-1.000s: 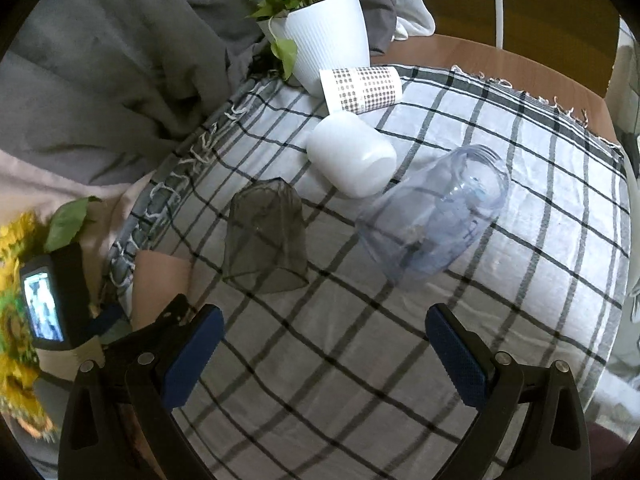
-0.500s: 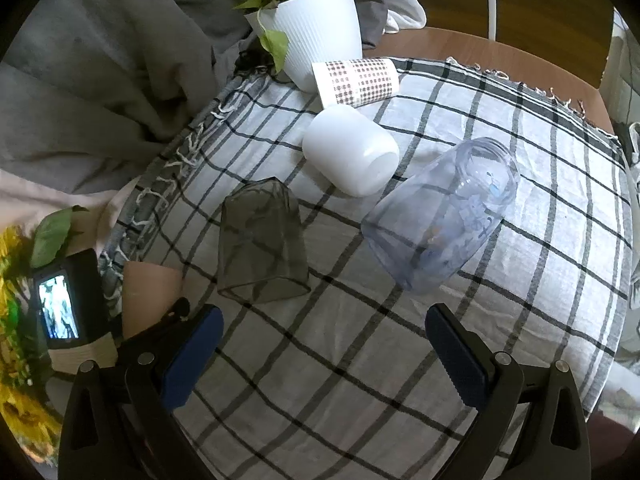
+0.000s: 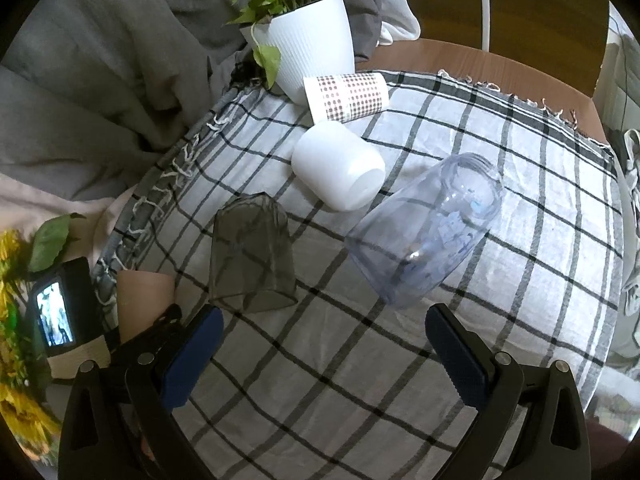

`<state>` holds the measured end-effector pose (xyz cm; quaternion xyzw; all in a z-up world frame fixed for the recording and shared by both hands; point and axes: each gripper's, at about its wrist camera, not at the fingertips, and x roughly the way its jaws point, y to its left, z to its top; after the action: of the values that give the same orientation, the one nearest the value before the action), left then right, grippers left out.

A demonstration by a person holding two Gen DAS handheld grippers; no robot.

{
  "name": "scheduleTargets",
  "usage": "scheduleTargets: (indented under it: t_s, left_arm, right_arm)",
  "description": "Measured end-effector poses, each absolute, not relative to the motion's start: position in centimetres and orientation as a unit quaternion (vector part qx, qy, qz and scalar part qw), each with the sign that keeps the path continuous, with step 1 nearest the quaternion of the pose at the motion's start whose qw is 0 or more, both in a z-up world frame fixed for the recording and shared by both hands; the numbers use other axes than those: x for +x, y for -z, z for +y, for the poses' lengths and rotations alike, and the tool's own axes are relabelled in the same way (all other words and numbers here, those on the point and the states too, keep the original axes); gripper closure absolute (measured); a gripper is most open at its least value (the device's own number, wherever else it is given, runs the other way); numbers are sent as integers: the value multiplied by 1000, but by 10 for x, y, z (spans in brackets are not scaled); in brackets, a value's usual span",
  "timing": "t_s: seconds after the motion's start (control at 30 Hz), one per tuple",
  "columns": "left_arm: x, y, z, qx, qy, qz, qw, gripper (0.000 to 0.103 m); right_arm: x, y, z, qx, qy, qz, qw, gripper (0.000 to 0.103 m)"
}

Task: Flip cup upside down
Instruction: 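Move the left gripper toward the pink cup lying on its side, then close the left gripper around the pink cup's body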

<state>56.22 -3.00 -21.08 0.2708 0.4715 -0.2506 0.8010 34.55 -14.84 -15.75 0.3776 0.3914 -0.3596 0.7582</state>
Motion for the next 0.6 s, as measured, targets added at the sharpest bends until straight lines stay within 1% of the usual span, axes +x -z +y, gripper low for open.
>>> scheduleTargets:
  t_s: [0.6]
  left_arm:
    - [527, 185, -38, 245, 250, 473, 809, 30]
  right_arm:
    - [314, 140, -171, 374, 365, 378, 765, 1]
